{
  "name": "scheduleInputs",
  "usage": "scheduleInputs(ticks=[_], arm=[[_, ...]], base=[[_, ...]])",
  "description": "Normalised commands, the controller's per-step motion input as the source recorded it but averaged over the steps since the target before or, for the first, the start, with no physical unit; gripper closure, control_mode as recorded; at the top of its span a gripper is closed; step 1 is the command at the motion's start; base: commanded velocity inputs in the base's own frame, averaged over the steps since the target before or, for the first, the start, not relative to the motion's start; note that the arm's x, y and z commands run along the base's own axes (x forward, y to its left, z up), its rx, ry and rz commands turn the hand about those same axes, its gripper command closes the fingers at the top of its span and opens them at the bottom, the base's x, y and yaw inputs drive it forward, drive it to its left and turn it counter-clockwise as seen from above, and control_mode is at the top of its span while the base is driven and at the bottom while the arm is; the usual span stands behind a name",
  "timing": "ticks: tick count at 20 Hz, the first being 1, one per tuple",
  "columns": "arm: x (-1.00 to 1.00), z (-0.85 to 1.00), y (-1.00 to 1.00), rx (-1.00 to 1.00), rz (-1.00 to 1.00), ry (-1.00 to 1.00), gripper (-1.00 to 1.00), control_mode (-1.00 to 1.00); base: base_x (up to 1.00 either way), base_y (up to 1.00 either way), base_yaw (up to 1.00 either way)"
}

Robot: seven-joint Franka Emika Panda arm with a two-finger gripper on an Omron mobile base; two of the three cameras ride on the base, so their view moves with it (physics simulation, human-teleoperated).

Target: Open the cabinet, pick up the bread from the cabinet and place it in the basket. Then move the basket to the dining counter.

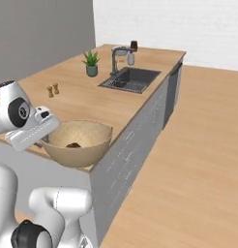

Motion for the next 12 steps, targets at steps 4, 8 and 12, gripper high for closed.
scheduleInputs(ticks=[4,8,12], arm=[[0.0,0.0,0.0,0.0,0.0,0.0,1.0,1.0],[0.0,0.0,0.0,0.0,0.0,0.0,1.0,1.0],[0.0,0.0,0.0,0.0,0.0,0.0,1.0,1.0]], base=[[0.0,0.82,-0.49],[0.0,0.88,-0.58],[0.0,1.0,-0.48]])
